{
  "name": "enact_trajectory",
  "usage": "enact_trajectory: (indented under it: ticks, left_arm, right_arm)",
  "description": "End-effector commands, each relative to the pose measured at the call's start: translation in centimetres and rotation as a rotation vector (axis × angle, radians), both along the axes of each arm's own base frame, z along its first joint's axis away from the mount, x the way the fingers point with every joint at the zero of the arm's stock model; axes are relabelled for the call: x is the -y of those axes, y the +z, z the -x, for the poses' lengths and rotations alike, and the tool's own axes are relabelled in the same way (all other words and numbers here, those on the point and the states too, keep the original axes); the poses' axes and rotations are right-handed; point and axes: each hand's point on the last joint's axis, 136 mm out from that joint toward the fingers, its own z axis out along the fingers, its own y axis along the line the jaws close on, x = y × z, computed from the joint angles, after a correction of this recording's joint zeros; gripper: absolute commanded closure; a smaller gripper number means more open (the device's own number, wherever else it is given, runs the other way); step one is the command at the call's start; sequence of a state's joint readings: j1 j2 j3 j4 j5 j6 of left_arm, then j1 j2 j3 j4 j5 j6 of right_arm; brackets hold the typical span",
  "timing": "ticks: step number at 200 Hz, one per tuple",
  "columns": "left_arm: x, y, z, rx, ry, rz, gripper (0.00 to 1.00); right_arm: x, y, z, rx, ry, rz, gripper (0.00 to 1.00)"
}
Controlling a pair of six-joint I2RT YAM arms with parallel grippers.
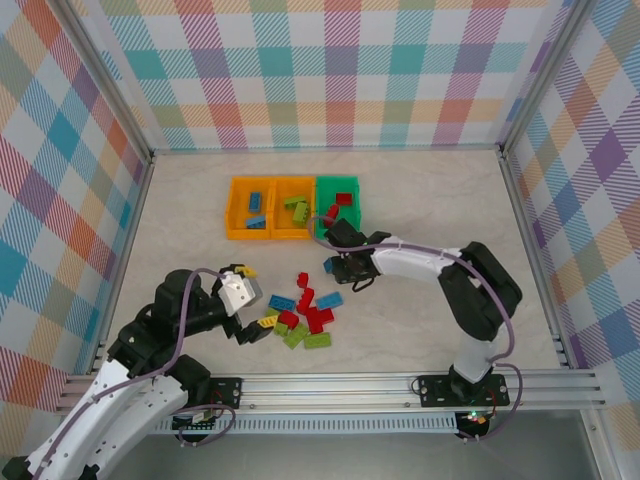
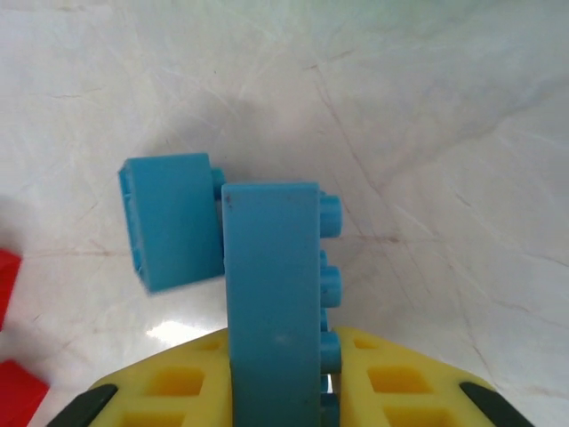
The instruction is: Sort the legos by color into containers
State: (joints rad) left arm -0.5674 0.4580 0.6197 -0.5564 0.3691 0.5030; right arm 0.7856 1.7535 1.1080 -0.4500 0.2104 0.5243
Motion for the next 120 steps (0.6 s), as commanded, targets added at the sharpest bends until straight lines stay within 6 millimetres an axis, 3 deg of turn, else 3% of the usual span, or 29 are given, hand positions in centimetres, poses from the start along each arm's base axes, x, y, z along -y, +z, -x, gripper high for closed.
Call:
enact_trajectory:
  ticks: [1,28,57,72,85,120]
  left_arm:
    - [-0.2,1.7,-0.9,0.066,0.054,0.070,0.00]
    - [-2.0,4.2,-2.7,0.074,0.248,0.219,0.00]
    - [-8.8,6.1,-5.9,0.025,0.727,0.338,0.00]
    - [-12.7,5.9,-6.7,-0.006,0.970,0.347,0.00]
    - [-14.8,5.2,-7.0,-0.032,1.100,0.308,0.00]
    - [-15.7,3.1,-8.3,-0.138,1.171,0.227,0.00]
  right_arm:
    - [-0.2,6.3,-1.3,0.153,-0.028,-0.116,0.75]
    - [-3.2,12.2,-1.9,0.251,0.066,-0.260,0.77]
    - [-10.0,16.2,-2.9,0.260,0.236,-0.403,0.77]
    - [-13.1,16.9,-4.1,0.247,0.281,-0.451,0.77]
    - [-15.1,16.8,-5.7,0.246,0.288,-0.459,0.77]
    - [-18.9,14.8,-10.6,0.264,0.296,-0.374,0.77]
